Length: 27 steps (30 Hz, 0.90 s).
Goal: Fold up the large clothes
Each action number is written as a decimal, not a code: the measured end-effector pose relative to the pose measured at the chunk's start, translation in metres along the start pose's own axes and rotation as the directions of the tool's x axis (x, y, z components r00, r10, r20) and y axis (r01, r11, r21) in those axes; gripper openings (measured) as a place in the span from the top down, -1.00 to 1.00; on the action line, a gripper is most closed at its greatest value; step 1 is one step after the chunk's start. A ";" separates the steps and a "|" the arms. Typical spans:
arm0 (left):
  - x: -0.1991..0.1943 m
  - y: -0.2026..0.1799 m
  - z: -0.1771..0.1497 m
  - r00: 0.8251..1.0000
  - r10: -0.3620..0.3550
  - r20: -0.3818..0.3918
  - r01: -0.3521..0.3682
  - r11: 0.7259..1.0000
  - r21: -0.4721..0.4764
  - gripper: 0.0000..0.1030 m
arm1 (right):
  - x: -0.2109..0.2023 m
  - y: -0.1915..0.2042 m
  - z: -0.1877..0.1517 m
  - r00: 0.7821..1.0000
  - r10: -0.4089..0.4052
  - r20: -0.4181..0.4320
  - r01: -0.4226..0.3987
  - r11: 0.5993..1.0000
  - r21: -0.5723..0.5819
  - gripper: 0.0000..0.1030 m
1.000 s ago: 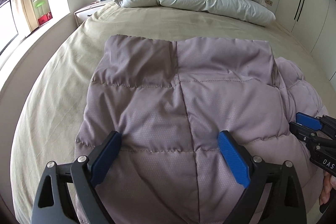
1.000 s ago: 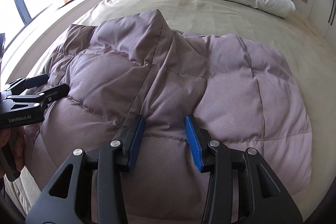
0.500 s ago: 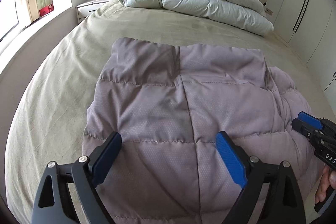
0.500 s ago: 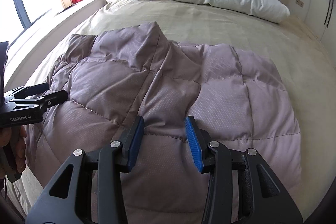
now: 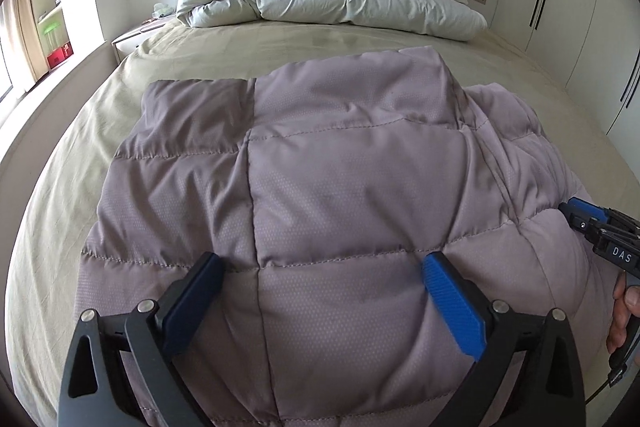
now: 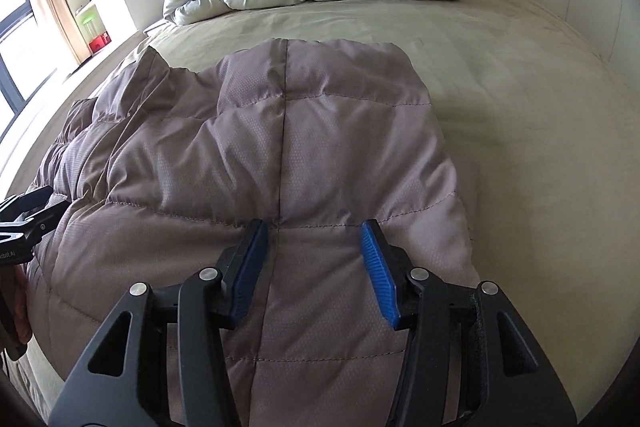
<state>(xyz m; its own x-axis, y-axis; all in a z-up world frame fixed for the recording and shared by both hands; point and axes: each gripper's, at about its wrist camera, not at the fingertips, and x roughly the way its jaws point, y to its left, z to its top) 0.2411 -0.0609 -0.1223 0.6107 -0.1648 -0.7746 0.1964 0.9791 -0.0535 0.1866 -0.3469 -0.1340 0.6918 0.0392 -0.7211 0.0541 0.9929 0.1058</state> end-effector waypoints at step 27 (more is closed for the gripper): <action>-0.078 0.071 -0.034 0.996 0.028 0.090 -0.018 0.994 -0.112 -0.94 | -0.093 0.081 -0.003 0.990 0.091 0.109 -0.071 0.982 -0.173 -0.26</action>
<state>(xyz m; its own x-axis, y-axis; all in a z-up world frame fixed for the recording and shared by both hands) 0.1810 0.0257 -0.0870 0.6825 -0.1475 -0.7159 0.0983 0.9891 -0.1100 0.1245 -0.2695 -0.0598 0.7681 0.1166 -0.6296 -0.1208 0.9920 0.0364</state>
